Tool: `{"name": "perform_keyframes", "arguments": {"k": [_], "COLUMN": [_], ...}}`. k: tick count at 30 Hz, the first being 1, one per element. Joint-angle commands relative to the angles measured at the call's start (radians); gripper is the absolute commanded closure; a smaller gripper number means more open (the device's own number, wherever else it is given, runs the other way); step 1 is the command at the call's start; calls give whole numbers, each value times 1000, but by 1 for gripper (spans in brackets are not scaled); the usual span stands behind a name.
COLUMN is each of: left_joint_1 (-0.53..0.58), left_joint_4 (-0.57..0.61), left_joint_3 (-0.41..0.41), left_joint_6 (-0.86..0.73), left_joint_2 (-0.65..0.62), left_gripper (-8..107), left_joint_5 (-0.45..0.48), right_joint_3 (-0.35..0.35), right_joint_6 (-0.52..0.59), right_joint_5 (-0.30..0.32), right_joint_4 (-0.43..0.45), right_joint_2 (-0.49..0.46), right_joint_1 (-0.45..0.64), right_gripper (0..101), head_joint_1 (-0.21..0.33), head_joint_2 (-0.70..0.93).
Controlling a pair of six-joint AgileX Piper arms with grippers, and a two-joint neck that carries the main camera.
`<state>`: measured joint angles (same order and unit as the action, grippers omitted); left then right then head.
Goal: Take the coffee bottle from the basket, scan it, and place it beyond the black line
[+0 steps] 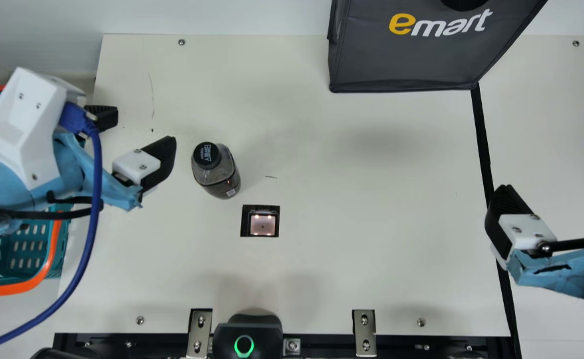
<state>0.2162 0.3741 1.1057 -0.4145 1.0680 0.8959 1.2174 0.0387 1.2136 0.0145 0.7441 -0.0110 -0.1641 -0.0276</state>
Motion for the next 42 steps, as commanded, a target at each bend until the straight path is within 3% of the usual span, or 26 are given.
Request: {"name": "perform_keyframes", "arguments": {"k": [1,10,19,42], "left_joint_1": [-8,-10,45,225], "left_joint_4": [12,33,8,-181], "left_joint_3": [13,57,81,114], "left_joint_6": [-12,-29,-1,337], "left_joint_2": [5,40,99,233], "left_gripper": [9,9,9,9], "left_joint_5": [34,110,100,32], "right_joint_3": [0,0,0,0], "right_joint_6": [0,0,0,0], "right_joint_5": [0,0,0,0], "right_joint_4": [0,0,0,0], "right_joint_2": [0,0,0,0], "right_joint_1": [0,0,0,0], "right_gripper": [10,10,10,10], "head_joint_1": [26,26,26,26], "head_joint_2": [0,0,0,0]}}
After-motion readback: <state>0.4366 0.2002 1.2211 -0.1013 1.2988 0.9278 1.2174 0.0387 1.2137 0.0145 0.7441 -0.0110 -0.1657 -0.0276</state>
